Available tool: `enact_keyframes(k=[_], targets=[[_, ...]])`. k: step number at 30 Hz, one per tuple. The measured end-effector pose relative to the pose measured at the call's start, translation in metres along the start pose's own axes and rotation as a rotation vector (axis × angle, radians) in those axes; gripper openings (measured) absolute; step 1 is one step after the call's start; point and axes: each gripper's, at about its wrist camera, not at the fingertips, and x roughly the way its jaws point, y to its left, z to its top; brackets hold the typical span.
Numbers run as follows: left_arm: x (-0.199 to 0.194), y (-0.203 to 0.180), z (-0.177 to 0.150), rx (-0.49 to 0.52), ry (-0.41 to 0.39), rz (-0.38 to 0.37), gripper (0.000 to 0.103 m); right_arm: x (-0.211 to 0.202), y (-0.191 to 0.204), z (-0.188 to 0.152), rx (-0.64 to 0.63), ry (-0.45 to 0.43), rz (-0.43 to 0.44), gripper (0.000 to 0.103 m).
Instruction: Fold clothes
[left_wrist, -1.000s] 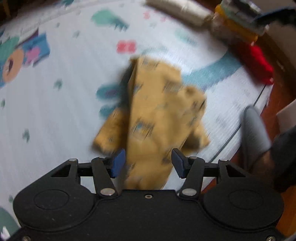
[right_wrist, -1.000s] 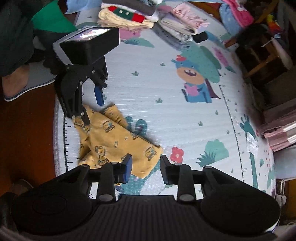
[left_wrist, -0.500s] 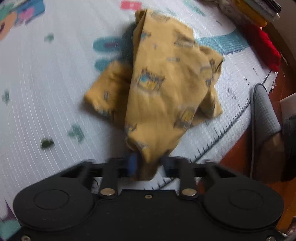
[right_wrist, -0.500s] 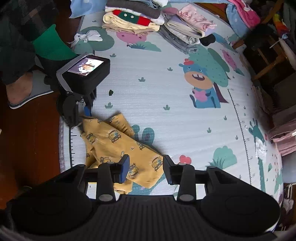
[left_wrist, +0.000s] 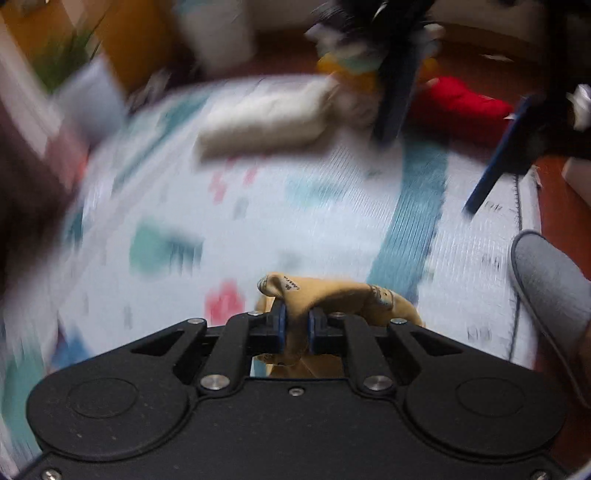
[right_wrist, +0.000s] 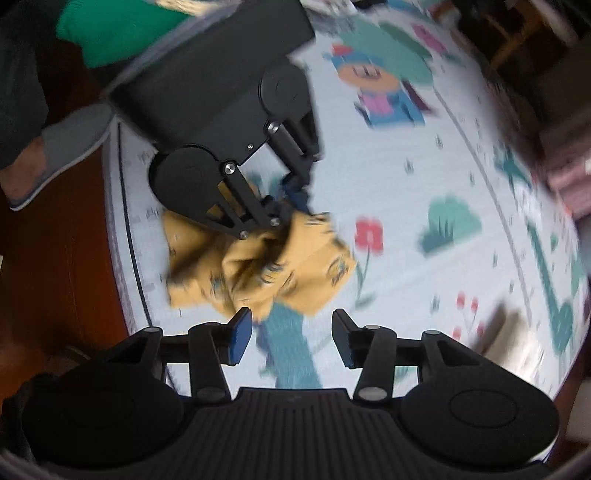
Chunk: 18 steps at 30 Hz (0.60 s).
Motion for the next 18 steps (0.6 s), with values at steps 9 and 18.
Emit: enact_keyframes(k=[9,18], targets=[[-0.001,0.040,0.015,-0.373,-0.143,-0.109,0.055,0.029,-0.017,-0.059,0.132,0.113,0.020,0.049],[-0.001,0.028,-0.068,-0.661,0.043,-0.216,0.055,0.053,-0.028,-0.072,0.111,0.168,0.001,0.050]])
